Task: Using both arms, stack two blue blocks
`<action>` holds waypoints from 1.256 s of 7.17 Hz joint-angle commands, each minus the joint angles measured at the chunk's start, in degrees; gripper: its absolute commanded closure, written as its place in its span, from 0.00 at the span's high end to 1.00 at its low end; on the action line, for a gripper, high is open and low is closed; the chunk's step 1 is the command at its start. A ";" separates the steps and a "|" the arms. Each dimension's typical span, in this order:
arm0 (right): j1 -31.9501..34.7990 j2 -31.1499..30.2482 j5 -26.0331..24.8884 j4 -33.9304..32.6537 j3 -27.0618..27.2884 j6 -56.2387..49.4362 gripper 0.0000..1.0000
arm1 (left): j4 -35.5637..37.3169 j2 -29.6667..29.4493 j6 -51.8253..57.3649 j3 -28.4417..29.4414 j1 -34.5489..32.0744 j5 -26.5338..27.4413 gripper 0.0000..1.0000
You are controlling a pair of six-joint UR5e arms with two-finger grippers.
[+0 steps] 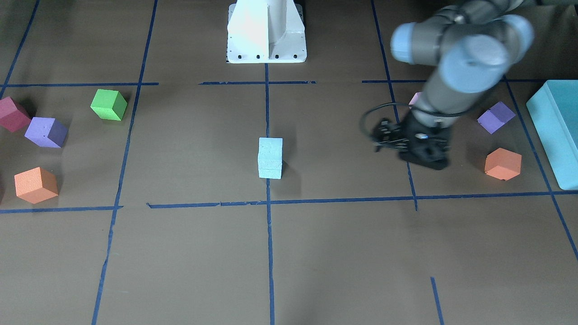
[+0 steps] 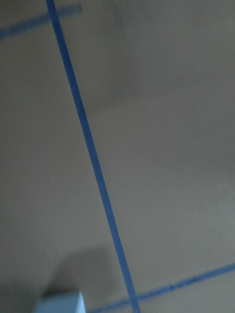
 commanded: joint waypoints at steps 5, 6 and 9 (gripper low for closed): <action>-0.07 0.17 0.39 -0.04 -0.37 0.63 1.00 | -1.38 31.77 37.16 1.79 -30.88 -7.85 1.00; -0.07 0.17 0.30 -0.04 -0.37 0.63 1.00 | -1.56 32.31 37.60 4.16 -31.15 -7.59 1.00; -0.16 0.17 0.30 -0.04 -0.46 0.54 1.00 | -1.73 32.05 36.99 5.32 -32.47 -7.32 1.00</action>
